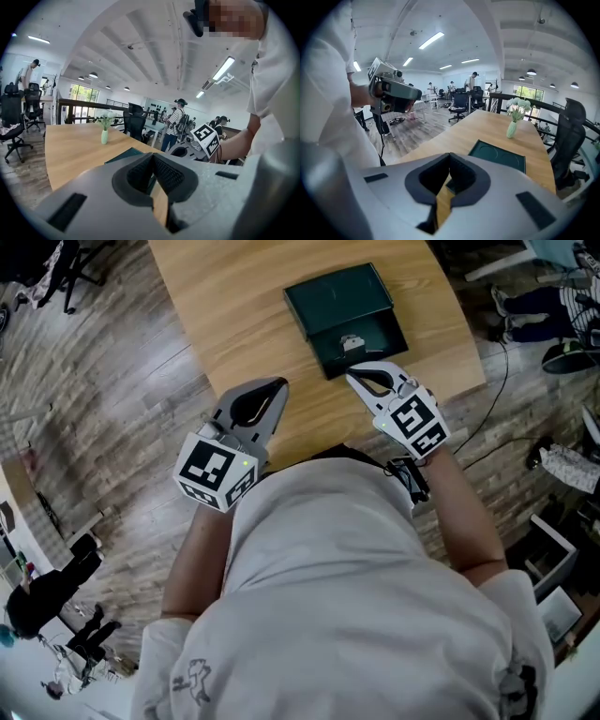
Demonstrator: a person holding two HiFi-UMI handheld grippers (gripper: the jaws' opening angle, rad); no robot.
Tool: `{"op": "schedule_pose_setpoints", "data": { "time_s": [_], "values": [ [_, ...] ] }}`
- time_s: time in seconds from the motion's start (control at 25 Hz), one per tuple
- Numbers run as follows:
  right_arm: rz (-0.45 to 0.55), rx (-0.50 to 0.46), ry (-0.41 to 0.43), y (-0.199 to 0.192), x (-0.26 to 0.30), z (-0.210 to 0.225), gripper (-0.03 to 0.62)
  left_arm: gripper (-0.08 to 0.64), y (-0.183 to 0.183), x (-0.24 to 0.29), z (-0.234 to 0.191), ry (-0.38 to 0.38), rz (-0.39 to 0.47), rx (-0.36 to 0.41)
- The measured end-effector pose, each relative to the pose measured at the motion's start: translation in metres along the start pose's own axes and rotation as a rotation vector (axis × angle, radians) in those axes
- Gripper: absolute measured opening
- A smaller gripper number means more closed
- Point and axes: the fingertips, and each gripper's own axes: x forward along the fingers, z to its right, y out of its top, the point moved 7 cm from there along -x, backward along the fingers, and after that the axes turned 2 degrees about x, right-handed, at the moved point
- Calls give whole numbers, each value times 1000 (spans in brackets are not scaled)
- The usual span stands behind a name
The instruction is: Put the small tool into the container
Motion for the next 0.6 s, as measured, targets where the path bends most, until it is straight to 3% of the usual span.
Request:
{"op": "schedule_pose_setpoints", "data": {
  "time_s": [0.6],
  "values": [
    [221,59,-203,60,-50,-65,6,6,-1,-60,1,-90,41,70]
  ]
}}
